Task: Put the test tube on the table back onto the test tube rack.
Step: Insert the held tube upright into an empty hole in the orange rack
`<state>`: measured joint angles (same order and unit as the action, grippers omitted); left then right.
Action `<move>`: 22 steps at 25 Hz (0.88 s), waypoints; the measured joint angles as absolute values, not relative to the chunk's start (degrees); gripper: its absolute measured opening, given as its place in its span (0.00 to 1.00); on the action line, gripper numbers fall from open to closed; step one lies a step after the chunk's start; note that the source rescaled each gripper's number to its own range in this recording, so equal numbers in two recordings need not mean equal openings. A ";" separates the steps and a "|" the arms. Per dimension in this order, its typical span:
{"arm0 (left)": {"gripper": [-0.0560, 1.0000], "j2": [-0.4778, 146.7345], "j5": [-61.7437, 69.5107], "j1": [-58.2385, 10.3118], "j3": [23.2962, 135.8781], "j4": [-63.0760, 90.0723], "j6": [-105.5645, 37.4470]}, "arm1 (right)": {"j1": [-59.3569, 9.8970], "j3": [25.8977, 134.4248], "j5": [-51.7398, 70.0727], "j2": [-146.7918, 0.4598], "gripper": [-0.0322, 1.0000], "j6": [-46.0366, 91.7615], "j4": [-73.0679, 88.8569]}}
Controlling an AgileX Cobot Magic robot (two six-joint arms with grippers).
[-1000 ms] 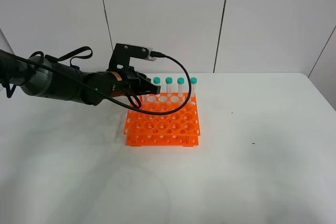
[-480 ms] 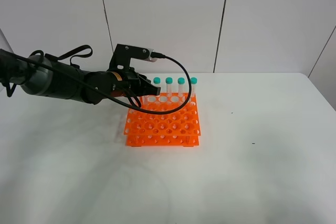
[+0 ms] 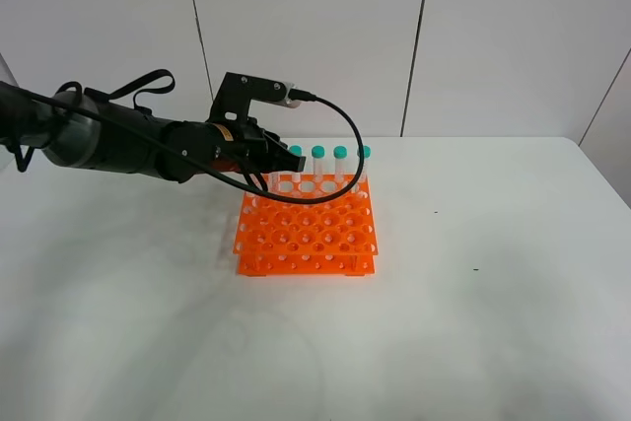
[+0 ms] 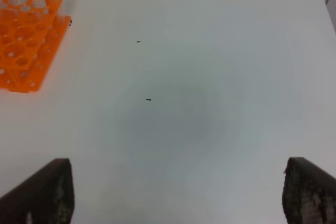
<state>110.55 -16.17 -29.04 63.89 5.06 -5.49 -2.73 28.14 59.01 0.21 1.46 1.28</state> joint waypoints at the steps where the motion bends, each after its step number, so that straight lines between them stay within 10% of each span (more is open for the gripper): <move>1: 0.05 110.84 -16.05 -29.04 64.20 5.00 -5.49 | -2.73 28.14 59.01 0.21 0.87 1.46 1.28; 22: 0.05 113.85 -15.28 -27.58 65.63 9.22 -3.54 | -2.73 28.14 59.01 0.21 0.87 1.46 1.28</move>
